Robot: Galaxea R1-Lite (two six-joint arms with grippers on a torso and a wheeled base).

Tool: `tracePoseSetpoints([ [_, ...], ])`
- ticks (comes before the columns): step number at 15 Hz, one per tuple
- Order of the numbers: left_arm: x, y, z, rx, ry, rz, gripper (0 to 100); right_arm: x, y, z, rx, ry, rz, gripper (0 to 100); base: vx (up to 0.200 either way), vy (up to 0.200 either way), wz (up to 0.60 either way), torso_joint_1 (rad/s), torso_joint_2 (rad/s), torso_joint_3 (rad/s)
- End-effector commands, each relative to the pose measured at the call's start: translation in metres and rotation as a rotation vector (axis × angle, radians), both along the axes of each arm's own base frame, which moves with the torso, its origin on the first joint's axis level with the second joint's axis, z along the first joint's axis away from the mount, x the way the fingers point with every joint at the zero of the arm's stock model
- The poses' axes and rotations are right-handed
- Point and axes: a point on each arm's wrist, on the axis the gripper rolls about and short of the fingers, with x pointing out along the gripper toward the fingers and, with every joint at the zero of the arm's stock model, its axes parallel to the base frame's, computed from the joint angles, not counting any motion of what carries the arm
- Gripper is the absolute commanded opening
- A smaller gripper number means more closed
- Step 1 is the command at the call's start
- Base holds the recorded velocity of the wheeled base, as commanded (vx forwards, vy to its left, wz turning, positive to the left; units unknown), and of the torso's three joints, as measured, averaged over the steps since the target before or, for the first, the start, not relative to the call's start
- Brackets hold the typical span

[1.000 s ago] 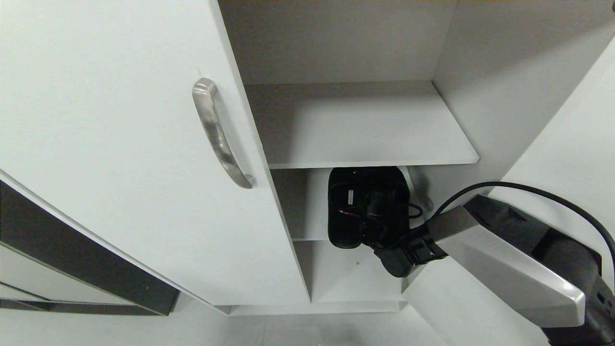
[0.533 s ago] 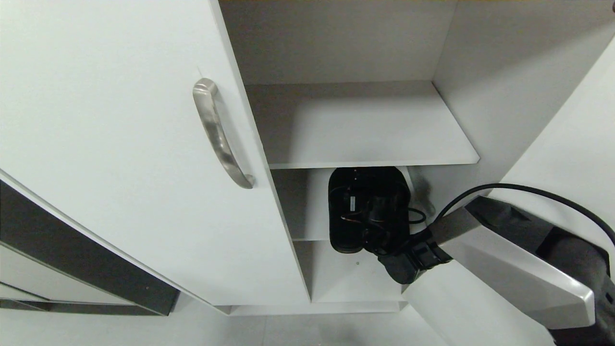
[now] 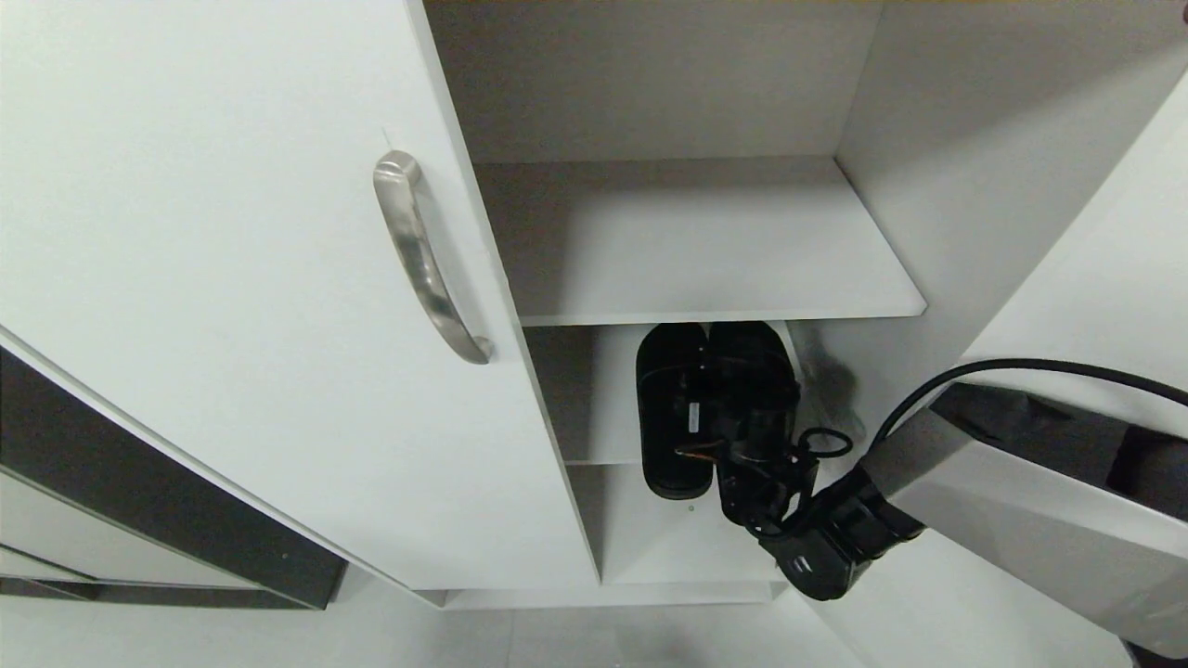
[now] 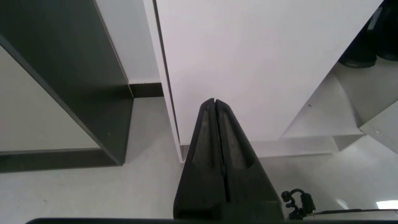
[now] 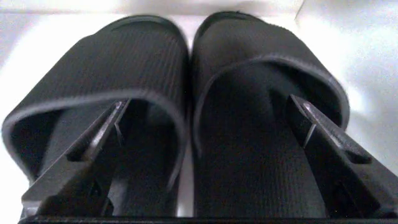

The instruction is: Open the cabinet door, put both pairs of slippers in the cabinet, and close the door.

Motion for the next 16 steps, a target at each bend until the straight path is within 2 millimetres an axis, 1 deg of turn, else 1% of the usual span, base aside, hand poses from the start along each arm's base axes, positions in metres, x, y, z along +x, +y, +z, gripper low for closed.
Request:
tracePoseSetpoints([
  [1,0.0,0.0,0.0,0.0,0.001,0.0,0,-0.02,0.003,0.004,0.0,0.0,0.035,100,0.0,0.0,0.0,0.0,0.0,0.0],
  [4,0.0,0.0,0.0,0.0,0.001,0.0,0,-0.059,0.002,0.008,-0.005,0.006,0.1,100,0.0,0.0,0.0,0.0,0.0,0.0],
  [7,0.0,0.0,0.0,0.0,0.001,0.0,0,-0.109,-0.004,0.004,-0.055,0.054,0.185,100,0.0,0.0,0.0,0.0,0.0,0.0],
  [8,0.0,0.0,0.0,0.0,0.001,0.0,0,-0.121,-0.003,0.005,-0.06,0.055,0.213,100,0.0,0.0,0.0,0.0,0.0,0.0],
  [9,0.0,0.0,0.0,-0.001,0.001,0.0,0,-0.126,-0.001,0.007,-0.054,0.049,0.228,100,0.0,0.0,0.0,0.0,0.0,0.0],
  [12,0.0,0.0,0.0,-0.001,0.001,0.0,0,-0.131,0.0,0.014,-0.043,0.036,0.236,100,0.0,0.0,0.0,0.0,0.0,0.0],
  [16,0.0,0.0,0.0,-0.001,0.001,-0.002,0,-0.13,-0.001,0.018,-0.04,0.03,0.219,100,-0.2,0.0,0.0,0.004,0.01,0.004],
])
